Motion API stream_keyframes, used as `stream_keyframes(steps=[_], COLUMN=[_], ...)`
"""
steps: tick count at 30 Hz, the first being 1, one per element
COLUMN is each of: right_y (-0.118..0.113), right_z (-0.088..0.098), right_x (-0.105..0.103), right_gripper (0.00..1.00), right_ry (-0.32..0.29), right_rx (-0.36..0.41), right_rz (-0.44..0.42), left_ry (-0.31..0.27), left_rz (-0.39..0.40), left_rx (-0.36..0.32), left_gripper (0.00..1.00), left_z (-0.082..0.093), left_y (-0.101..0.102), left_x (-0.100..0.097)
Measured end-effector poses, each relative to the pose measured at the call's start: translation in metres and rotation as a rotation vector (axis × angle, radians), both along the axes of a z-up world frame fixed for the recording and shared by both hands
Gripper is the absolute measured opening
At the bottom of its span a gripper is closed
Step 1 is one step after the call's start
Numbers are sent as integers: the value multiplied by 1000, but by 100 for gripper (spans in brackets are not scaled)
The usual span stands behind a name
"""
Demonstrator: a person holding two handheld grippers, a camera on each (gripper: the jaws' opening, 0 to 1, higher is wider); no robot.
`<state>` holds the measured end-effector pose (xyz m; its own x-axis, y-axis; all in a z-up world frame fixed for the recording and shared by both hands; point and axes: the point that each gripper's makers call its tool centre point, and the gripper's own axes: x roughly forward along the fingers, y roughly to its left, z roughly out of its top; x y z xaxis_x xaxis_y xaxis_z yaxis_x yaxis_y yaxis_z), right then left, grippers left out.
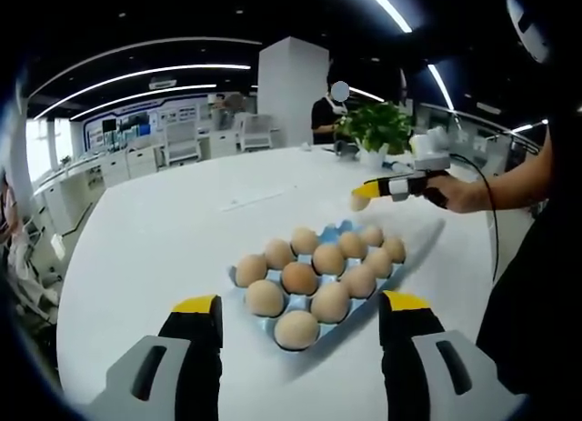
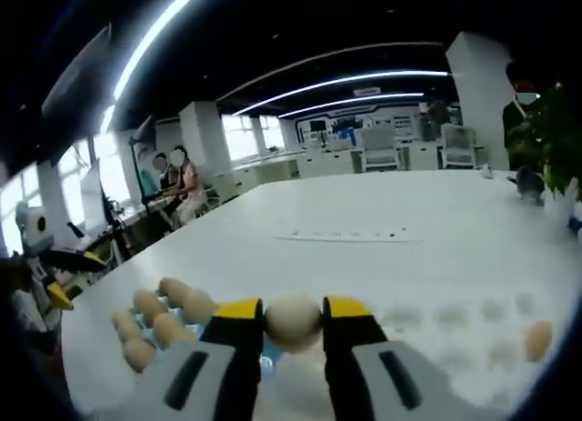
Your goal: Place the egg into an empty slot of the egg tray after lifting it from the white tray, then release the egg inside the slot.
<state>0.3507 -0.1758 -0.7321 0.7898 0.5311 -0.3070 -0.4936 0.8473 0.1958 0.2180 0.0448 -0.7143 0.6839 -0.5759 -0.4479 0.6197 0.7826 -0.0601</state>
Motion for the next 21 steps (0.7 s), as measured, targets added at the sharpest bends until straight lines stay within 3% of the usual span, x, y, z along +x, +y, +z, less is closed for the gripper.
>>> stream_keyframes(steps=[8,21], right_y=[41,66], right_z=[-1,-9], right_x=[-1,-4], right_gripper=[25,25], right_ry=[0,18], right_rx=[20,21], right_rz=[71,121], left_ry=[2,5], left_rz=[-3,2], left_rx=[1,4], left_gripper=[69,69], left_z=[-1,-2], left_y=[-1,2], left_x=[0,-1])
